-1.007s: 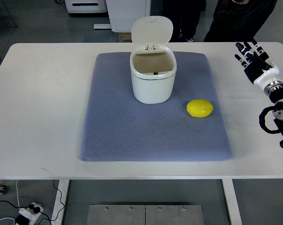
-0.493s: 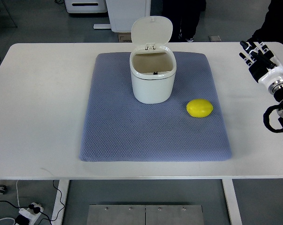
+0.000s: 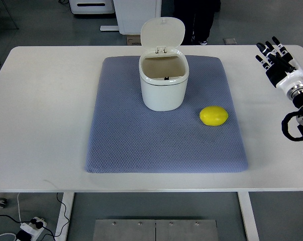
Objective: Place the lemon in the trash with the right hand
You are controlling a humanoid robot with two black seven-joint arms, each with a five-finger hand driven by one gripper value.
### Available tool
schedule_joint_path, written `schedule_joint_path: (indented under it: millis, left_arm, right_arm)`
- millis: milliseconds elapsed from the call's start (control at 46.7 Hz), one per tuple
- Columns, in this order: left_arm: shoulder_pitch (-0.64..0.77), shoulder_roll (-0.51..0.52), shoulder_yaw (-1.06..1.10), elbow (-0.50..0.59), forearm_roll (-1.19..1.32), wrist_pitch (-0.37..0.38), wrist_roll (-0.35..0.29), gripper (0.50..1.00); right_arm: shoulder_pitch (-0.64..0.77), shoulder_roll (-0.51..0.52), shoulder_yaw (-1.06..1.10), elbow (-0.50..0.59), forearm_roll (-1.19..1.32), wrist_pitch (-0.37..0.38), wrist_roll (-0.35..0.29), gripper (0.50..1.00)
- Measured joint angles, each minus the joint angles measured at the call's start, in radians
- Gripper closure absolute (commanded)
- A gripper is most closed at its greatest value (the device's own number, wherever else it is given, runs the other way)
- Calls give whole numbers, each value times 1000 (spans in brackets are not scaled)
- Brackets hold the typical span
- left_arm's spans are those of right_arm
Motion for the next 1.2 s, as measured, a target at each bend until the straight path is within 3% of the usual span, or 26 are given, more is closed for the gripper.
schedule_joint_path:
  millis: [664, 1200]
  left_arm:
    - [0, 0, 0, 0, 0, 0, 0, 500]
    - [0, 0, 0, 0, 0, 0, 0, 500]
  right_arm:
    - [43, -10, -10, 0, 1, 0, -1, 500]
    - [125, -132, -345, 43, -2, 14, -1, 500]
